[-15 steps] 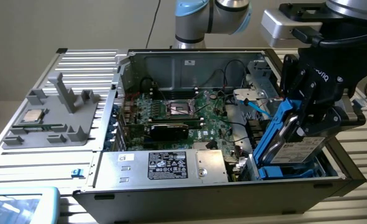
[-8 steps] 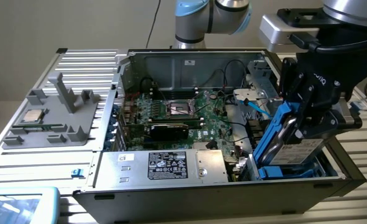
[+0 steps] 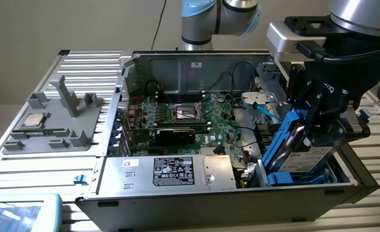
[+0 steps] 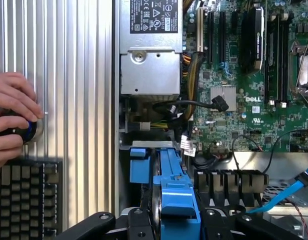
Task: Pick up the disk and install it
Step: 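Insert the disk into the insertion slot, then insert the first disk wire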
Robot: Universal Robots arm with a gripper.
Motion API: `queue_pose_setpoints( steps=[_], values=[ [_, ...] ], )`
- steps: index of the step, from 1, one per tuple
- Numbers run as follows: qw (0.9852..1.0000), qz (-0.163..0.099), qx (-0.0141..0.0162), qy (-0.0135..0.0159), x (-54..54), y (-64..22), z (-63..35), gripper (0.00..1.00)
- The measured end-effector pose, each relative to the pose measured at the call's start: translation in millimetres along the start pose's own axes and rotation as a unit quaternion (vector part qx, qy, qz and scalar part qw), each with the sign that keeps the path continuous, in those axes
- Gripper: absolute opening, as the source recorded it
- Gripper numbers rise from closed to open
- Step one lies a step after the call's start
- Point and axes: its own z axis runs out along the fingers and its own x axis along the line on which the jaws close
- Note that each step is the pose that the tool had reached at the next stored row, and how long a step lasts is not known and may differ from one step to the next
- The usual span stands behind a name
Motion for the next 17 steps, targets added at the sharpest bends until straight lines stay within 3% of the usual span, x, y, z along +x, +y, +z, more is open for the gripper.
queue_pose_setpoints(
  steps=[13,16,17],
  values=[
    [1.0000,0.000,0.0003,0.0001,-0.2,0.1,6.4,0.37],
    [1.0000,0.000,0.0003,0.0001,-0.2,-0.5,6.6,0.39],
    [1.0000,0.000,0.0002,0.0000,-0.3,-0.6,6.6,0.46]
  ],
)
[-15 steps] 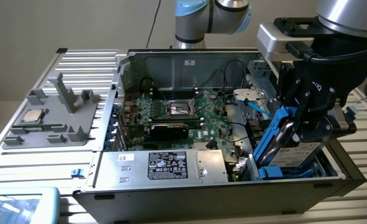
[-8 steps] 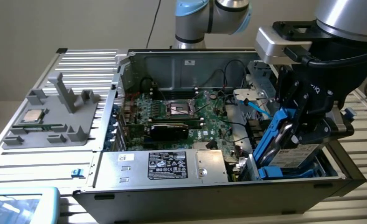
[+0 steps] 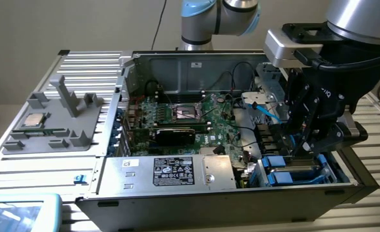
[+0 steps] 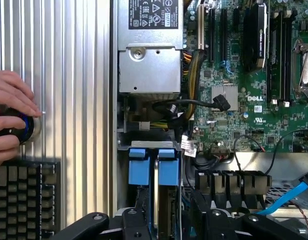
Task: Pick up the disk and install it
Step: 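Insert the first disk wire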
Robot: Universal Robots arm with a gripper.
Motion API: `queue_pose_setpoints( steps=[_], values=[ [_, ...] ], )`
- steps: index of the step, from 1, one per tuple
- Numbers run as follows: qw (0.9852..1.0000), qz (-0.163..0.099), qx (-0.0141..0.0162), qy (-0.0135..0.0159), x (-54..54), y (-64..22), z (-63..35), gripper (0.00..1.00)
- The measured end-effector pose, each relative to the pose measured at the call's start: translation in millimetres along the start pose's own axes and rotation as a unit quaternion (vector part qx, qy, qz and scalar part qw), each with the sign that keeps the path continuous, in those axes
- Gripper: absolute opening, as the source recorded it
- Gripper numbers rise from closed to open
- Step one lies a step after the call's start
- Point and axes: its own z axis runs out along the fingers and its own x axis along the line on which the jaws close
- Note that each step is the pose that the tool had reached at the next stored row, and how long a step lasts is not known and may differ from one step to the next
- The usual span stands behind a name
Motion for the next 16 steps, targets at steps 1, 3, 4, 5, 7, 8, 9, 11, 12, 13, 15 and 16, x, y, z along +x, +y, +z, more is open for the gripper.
queue_pose_setpoints(
  steps=[1,3,4,5,7,8,9,11,12,13,15,16],
  values=[
    [1.0000,0.000,0.0000,0.0000,0.0,-0.3,0.0,0.46],
    [1.0000,0.000,0.0000,0.0000,0.0,-1.1,0.0,0.46],
    [1.0000,0.000,0.0000,0.0001,0.0,-1.6,-0.1,0.46],
    [1.0000,0.000,-0.0001,0.0000,0.0,-1.7,-0.2,0.46],
    [1.0000,0.000,-0.0005,0.0000,0.0,-1.8,-0.1,0.46],
    [1.0000,0.000,-0.0005,0.0000,0.0,-1.8,-0.1,0.46],
    [1.0000,0.000,-0.0005,0.0001,0.0,-1.8,-0.2,0.46],
    [1.0000,0.000,-0.0005,0.0001,0.0,-1.9,-0.2,0.46],
    [1.0000,0.000,-0.0005,0.0000,0.0,-1.9,-0.2,0.46],
    [1.0000,0.000,-0.0005,0.0001,0.0,-1.9,-0.2,0.46],
    [1.0000,0.000,-0.0005,0.0001,0.0,-1.9,-0.2,0.46],
    [1.0000,0.000,-0.0005,0.0001,0.0,-1.9,-0.2,0.46]
  ],
)
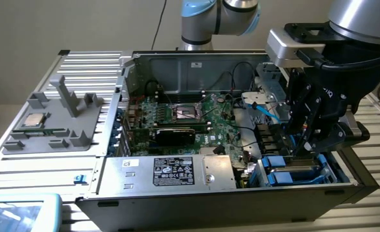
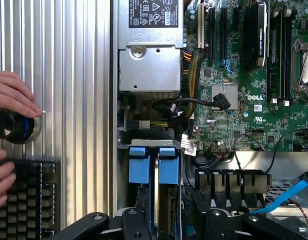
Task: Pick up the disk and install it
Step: 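Insert the first disk wire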
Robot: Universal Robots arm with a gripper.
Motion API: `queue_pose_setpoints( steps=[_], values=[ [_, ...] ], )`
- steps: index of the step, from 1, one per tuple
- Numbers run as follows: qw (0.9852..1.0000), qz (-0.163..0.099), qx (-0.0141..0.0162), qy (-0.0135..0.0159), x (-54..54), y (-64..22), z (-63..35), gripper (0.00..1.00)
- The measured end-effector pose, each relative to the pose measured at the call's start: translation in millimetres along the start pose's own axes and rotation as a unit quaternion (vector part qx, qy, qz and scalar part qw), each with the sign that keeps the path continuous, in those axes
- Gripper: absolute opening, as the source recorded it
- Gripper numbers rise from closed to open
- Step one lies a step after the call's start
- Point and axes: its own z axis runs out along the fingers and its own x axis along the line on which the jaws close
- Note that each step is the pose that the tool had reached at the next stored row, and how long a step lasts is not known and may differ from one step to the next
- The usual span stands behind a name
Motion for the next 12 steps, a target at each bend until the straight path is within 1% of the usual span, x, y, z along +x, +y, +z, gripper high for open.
queue_pose_setpoints(
  steps=[5,7,12],
  values=[
    [1.0000,0.000,0.0000,0.0000,-0.1,0.0,0.0,0.46],
    [1.0000,0.000,0.0000,0.0001,-0.7,-1.5,0.0,0.46],
    [1.0000,0.000,0.0000,0.0001,-3.3,-13.7,-0.4,0.46]
  ],
)
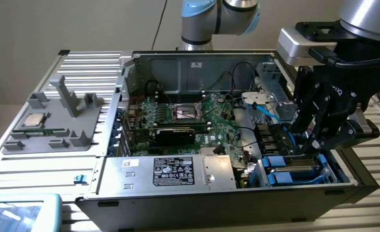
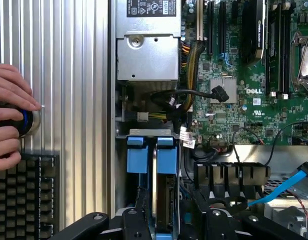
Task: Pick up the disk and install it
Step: 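Insert the first disk wire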
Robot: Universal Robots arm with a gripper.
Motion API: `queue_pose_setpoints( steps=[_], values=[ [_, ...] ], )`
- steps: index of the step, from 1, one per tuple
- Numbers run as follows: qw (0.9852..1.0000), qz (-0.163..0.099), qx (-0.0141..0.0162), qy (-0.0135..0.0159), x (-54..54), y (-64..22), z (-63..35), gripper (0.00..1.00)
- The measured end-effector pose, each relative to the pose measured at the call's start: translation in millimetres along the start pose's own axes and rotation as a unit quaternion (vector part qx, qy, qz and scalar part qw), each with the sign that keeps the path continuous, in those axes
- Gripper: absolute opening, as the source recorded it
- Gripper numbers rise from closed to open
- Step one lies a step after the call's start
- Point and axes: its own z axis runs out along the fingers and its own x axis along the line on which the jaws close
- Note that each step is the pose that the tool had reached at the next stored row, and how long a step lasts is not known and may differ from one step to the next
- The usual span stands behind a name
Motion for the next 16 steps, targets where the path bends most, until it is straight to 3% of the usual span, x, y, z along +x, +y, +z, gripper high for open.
queue_pose_setpoints(
  steps=[9,16],
  values=[
    [1.0000,0.000,0.0007,0.0000,-13.4,-5.8,-4.1,0.46],
    [1.0000,0.000,0.0007,0.0000,-22.5,-21.2,-4.6,0.46]
  ],
)
